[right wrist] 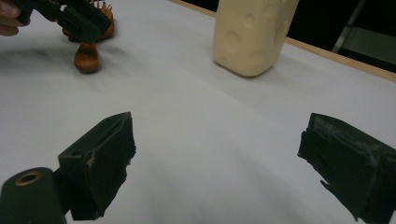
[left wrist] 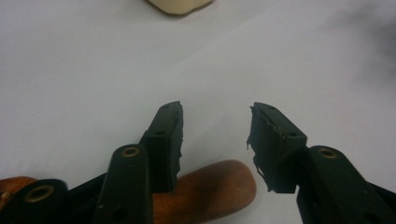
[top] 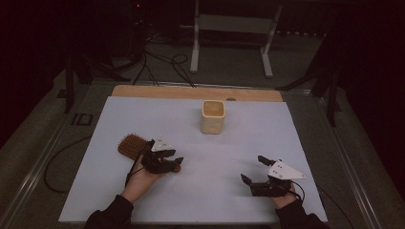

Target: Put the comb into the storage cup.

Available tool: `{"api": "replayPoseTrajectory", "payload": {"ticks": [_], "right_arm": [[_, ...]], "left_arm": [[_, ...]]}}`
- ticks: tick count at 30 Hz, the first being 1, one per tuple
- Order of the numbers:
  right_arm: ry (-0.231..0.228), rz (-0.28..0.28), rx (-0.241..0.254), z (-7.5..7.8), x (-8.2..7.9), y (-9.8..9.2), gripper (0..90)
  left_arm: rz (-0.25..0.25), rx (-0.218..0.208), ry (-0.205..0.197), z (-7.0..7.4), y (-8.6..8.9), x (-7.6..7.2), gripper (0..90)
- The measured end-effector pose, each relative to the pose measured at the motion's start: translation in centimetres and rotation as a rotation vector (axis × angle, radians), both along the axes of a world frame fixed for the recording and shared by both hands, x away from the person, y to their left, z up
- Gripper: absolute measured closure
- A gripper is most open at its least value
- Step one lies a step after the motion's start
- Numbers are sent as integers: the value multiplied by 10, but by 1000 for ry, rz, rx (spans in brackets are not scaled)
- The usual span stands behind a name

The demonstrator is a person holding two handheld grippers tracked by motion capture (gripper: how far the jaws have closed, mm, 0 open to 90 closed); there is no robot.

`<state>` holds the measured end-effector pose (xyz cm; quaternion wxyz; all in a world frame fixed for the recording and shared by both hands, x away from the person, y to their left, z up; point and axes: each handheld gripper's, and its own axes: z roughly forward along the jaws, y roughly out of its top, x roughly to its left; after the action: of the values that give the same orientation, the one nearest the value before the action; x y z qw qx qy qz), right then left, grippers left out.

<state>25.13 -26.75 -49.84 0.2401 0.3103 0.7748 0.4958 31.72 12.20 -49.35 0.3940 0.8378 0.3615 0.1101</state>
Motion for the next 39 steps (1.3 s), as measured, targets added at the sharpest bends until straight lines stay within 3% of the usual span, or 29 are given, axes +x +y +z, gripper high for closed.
{"api": "replayPoseTrajectory", "payload": {"ticks": [7, 17, 30, 39], "right_arm": [[3, 1, 0, 0, 0, 0, 89], [2, -1, -1, 0, 0, 0, 89], [4, -1, 3, 0, 1, -1, 89], [3, 0, 0, 0, 1, -1, 89]], "left_arm": [[-15, 21, 21, -2, -4, 1, 699], [2, 41, 48, -6, -6, 6, 888], [-6, 90, 95, -10, -7, 10, 899], [-11, 116, 98, -11, -5, 7, 899]]}}
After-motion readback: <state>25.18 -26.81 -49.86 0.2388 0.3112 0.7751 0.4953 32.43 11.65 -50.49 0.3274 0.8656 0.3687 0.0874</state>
